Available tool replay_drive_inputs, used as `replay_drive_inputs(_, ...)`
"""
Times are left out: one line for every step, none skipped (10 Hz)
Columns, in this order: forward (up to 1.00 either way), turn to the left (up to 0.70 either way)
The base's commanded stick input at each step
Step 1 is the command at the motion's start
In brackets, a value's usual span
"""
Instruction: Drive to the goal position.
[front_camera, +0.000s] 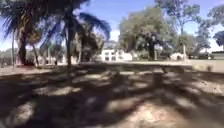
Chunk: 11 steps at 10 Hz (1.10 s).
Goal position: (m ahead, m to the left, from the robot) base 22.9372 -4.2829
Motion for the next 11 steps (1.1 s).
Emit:
replay_drive_inputs(0.70, -0.30)
replay_drive_inputs(0.70, -0.15)
replay_drive_inputs(0.70, 0.00)
replay_drive_inputs(0.70, 0.00)
replay_drive_inputs(0.70, 0.00)
replay_drive_inputs(0.70, 0.00)
replay_drive_inputs(0.70, 0.00)
replay_drive_inputs(0.70, 0.00)
replay_drive_inputs(0.70, 0.00)
replay_drive_inputs(0.70, 0.00)
replay_drive_inputs(0.70, 0.00)
